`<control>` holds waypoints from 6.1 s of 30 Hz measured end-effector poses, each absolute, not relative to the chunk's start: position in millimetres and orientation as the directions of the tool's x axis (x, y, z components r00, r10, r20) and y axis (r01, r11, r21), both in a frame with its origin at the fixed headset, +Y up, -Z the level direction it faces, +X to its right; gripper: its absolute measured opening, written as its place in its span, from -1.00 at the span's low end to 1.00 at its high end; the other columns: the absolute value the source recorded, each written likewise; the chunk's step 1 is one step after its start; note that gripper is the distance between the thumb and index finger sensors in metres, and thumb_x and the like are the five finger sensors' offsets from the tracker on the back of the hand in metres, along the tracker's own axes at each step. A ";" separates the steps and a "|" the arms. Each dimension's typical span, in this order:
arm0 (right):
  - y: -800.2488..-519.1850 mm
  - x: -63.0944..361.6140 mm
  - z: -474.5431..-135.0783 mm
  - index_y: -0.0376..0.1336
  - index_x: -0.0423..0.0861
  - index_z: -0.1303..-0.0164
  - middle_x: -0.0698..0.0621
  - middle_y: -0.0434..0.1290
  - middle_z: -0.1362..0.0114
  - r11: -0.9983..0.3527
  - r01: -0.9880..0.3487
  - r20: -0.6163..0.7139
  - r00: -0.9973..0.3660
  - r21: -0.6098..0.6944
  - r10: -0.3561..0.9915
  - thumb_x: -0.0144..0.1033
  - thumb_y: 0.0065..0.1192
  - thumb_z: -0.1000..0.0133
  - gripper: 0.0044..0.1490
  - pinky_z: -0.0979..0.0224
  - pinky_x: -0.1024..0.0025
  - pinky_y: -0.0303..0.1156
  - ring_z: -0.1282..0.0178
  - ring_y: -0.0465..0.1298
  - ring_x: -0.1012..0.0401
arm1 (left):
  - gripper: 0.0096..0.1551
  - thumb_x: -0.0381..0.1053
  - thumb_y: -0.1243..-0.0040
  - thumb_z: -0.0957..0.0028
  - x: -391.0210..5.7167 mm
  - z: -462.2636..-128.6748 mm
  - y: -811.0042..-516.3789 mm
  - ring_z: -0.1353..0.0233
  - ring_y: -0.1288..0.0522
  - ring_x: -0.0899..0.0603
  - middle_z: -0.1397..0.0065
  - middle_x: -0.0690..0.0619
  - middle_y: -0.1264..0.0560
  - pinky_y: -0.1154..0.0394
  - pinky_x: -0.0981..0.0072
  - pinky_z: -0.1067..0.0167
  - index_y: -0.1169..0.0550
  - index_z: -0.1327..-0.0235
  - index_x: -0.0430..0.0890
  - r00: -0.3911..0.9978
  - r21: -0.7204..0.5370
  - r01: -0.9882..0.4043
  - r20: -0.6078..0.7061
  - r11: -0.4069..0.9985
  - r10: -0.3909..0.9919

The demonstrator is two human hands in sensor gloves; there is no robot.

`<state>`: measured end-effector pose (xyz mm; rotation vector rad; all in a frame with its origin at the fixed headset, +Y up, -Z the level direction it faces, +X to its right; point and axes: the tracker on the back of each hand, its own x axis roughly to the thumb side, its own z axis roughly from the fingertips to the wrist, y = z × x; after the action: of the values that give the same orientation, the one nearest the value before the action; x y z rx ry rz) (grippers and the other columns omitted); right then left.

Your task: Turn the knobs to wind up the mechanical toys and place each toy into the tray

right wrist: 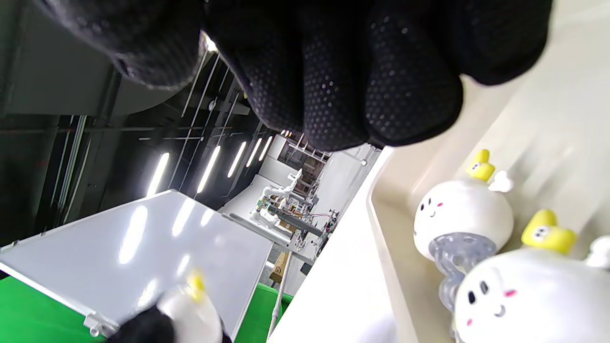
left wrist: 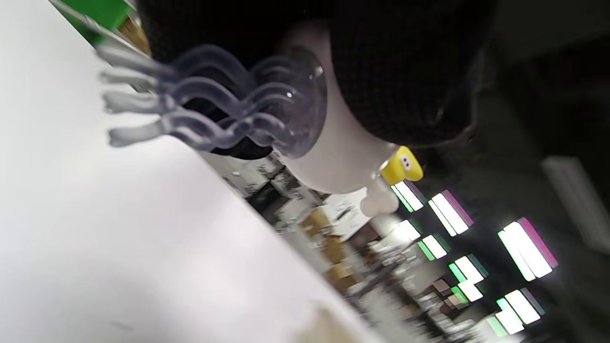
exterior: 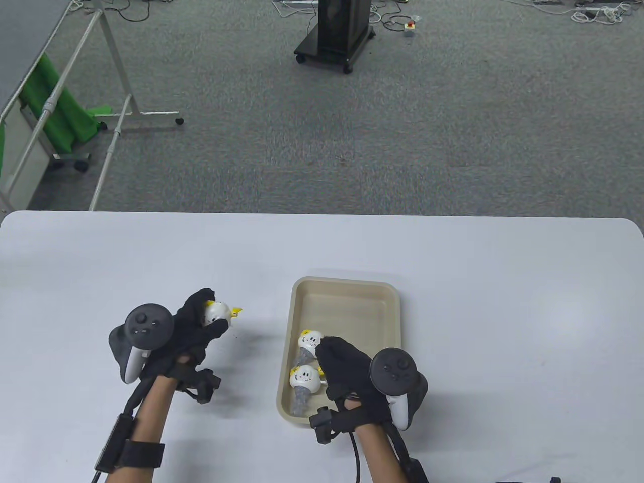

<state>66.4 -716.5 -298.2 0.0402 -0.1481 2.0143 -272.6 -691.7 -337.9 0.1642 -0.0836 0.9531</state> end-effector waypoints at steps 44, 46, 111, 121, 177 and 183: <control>-761.9 48.4 -301.7 0.46 -0.27 0.21 -0.10 0.65 0.26 0.081 -0.991 -0.379 0.035 0.107 0.925 -0.08 0.26 -0.01 -0.49 0.28 0.14 0.58 0.43 0.64 0.09 | -0.09 0.11 -0.53 0.35 -197.2 -291.7 -754.7 -0.18 -0.76 -0.21 -0.32 -0.10 -0.59 -0.80 0.21 -0.07 -0.55 -0.37 -0.12 0.201 -0.049 -0.973 0.301 0.226 0.932; -768.2 49.4 -300.3 0.44 -0.27 0.21 -0.08 0.64 0.27 0.152 -0.981 -0.456 0.081 0.120 0.886 -0.07 0.24 -0.04 -0.51 0.28 0.16 0.58 0.43 0.64 0.11 | -0.09 0.12 -0.53 0.35 -195.2 -291.2 -754.6 -0.18 -0.77 -0.21 -0.32 -0.10 -0.60 -0.81 0.22 -0.07 -0.55 -0.37 -0.11 0.218 -0.058 -0.967 0.310 0.247 0.925; -695.9 -10.1 -254.4 0.28 -0.18 -0.28 -0.12 0.49 -0.31 -0.844 -0.349 0.320 -0.920 -0.407 0.226 -0.05 0.36 0.05 -0.25 -0.32 0.00 0.44 -0.17 0.55 -0.04 | -0.11 0.13 -0.51 0.31 -208.3 -290.6 -754.9 -0.18 -0.76 -0.21 -0.32 -0.10 -0.59 -0.79 0.21 -0.07 -0.54 -0.37 -0.11 0.169 0.004 -0.985 0.288 0.175 0.943; -695.0 -3.4 -255.3 0.37 -0.21 -0.13 -0.09 0.59 -0.14 -0.806 -0.393 0.404 -0.890 -0.444 0.211 -0.15 0.34 0.08 -0.37 -0.19 0.09 0.54 0.00 0.63 0.04 | -0.11 0.12 -0.52 0.33 -209.2 -290.9 -751.6 -0.18 -0.76 -0.22 -0.32 -0.10 -0.59 -0.80 0.20 -0.08 -0.54 -0.36 -0.11 0.171 -0.022 -0.982 0.301 0.186 0.938; -746.2 44.2 -294.1 0.48 -0.32 0.37 -0.07 0.66 0.42 -0.015 -0.994 -0.288 -0.045 0.106 0.957 -0.05 0.23 -0.01 -0.46 0.45 0.23 0.58 0.59 0.63 0.16 | -0.12 0.12 -0.54 0.35 -198.6 -288.2 -751.1 -0.18 -0.77 -0.20 -0.32 -0.07 -0.60 -0.80 0.21 -0.08 -0.56 -0.35 -0.06 0.162 -0.079 -0.978 0.311 0.195 0.937; -750.0 44.2 -294.9 0.48 -0.31 0.37 -0.05 0.66 0.42 0.031 -0.992 -0.321 -0.010 0.124 0.947 -0.03 0.22 -0.03 -0.46 0.45 0.25 0.58 0.60 0.63 0.18 | -0.12 0.12 -0.54 0.35 -198.9 -288.1 -750.4 -0.18 -0.76 -0.20 -0.32 -0.07 -0.60 -0.80 0.21 -0.08 -0.56 -0.35 -0.06 0.164 -0.076 -0.977 0.317 0.197 0.934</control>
<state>44.2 -750.0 -294.9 -0.1563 0.3567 1.5422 -198.9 -750.4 -288.1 0.1589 -0.3227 1.3704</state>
